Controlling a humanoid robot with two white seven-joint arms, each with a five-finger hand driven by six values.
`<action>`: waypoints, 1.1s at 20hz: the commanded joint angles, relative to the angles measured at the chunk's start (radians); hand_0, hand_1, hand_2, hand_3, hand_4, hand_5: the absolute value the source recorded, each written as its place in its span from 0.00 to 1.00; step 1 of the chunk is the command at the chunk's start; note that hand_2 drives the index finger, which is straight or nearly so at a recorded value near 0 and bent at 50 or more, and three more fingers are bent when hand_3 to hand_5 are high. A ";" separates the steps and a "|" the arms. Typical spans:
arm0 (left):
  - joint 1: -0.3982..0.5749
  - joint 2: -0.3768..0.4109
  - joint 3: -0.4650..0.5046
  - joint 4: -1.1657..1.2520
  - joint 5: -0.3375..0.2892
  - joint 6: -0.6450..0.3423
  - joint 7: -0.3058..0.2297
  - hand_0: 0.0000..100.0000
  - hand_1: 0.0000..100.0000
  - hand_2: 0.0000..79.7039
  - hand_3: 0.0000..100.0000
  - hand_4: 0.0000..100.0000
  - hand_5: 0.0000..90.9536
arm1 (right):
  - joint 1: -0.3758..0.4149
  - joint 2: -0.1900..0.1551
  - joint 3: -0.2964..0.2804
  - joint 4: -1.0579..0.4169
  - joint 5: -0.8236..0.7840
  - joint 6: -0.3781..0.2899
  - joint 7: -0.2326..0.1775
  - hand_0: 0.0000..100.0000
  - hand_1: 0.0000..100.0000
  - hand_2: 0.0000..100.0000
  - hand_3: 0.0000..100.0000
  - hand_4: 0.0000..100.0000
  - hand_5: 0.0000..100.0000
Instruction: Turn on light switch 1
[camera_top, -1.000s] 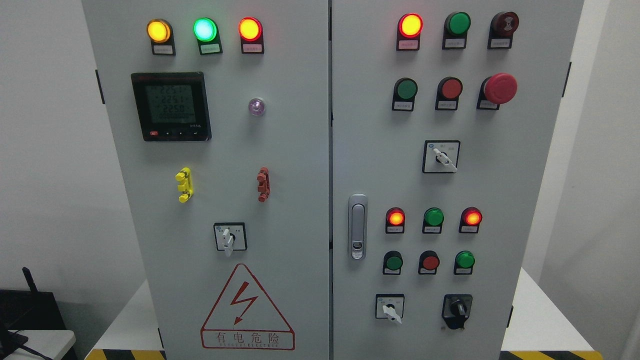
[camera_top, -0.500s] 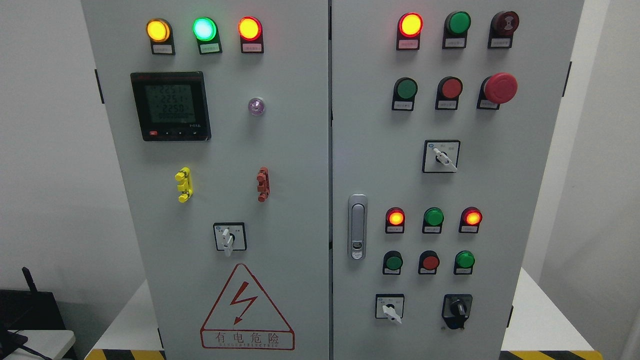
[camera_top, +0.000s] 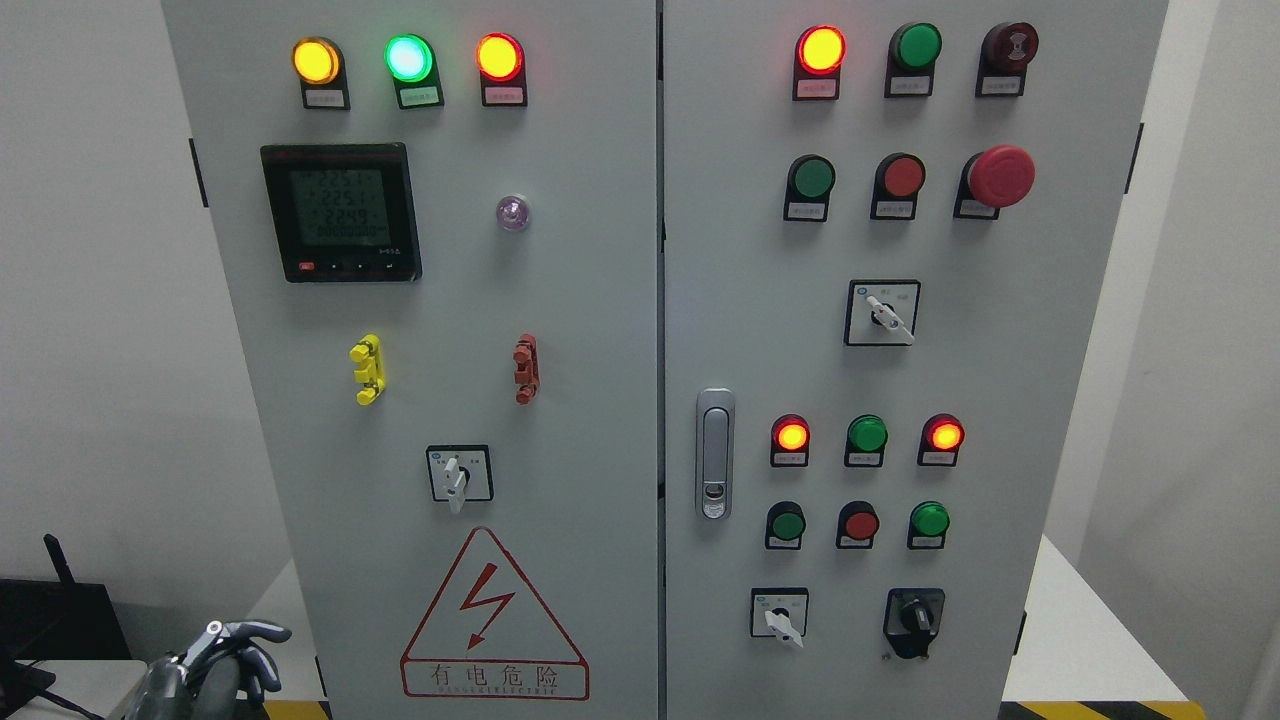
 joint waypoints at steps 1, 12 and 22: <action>-0.054 -0.030 -0.206 -0.068 -0.065 0.047 0.056 0.00 0.15 0.64 0.85 0.88 0.88 | -0.001 0.000 0.017 0.000 -0.025 0.001 -0.001 0.12 0.39 0.00 0.00 0.00 0.00; -0.126 -0.112 -0.330 -0.063 -0.180 0.244 0.225 0.00 0.27 0.61 0.83 0.90 0.94 | -0.001 0.000 0.017 0.000 -0.025 -0.001 -0.001 0.12 0.39 0.00 0.00 0.00 0.00; -0.181 -0.173 -0.404 -0.062 -0.182 0.423 0.391 0.00 0.33 0.60 0.81 0.89 0.95 | 0.000 -0.001 0.017 0.000 -0.025 0.001 -0.001 0.12 0.39 0.00 0.00 0.00 0.00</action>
